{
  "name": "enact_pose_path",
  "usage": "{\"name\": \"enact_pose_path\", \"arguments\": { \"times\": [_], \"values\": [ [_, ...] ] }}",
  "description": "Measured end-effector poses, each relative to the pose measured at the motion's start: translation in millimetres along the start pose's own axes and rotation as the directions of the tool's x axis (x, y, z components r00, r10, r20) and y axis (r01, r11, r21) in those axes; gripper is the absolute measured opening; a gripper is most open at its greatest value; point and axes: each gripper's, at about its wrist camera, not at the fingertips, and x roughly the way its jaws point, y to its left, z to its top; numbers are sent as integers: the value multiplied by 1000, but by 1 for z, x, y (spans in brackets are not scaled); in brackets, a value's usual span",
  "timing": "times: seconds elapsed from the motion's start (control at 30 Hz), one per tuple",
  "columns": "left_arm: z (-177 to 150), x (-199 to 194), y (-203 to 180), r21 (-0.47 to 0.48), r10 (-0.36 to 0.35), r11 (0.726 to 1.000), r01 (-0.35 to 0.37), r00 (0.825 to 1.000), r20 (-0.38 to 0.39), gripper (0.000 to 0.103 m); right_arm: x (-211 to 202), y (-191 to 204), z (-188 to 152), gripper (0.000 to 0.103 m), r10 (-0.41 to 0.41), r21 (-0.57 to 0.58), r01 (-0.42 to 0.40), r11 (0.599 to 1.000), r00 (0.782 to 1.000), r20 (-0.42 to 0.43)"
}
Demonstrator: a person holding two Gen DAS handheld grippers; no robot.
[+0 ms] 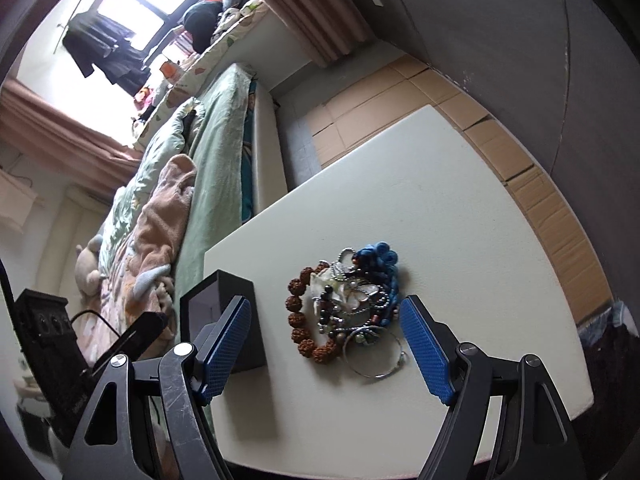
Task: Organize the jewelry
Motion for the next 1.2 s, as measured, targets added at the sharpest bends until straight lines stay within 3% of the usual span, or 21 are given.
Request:
{"name": "enact_pose_path", "arguments": {
  "times": [0.33,0.43,0.6,0.87,1.03,1.2],
  "values": [
    [-30,51,-49,136,0,990,20,990,-141,66,-20,-45,10,77,-42,99,41,994,999,15],
    [-43,66,-62,187,20,982,18,980,-200,53,-24,-56,13,77,-41,116,40,992,999,7],
    [-63,86,-70,196,68,980,-16,963,-261,52,-31,-71,18,77,-50,131,48,990,999,10],
    [-72,97,-77,234,143,968,-88,963,-229,52,-36,-84,17,77,-48,148,47,988,999,1],
    [-75,97,-83,221,123,973,-66,958,-258,52,-39,-85,17,77,-44,143,43,989,999,-1],
    [-83,107,-78,214,152,973,-91,944,-292,49,-39,-85,16,77,-40,140,40,989,999,-3]
  ]
}}
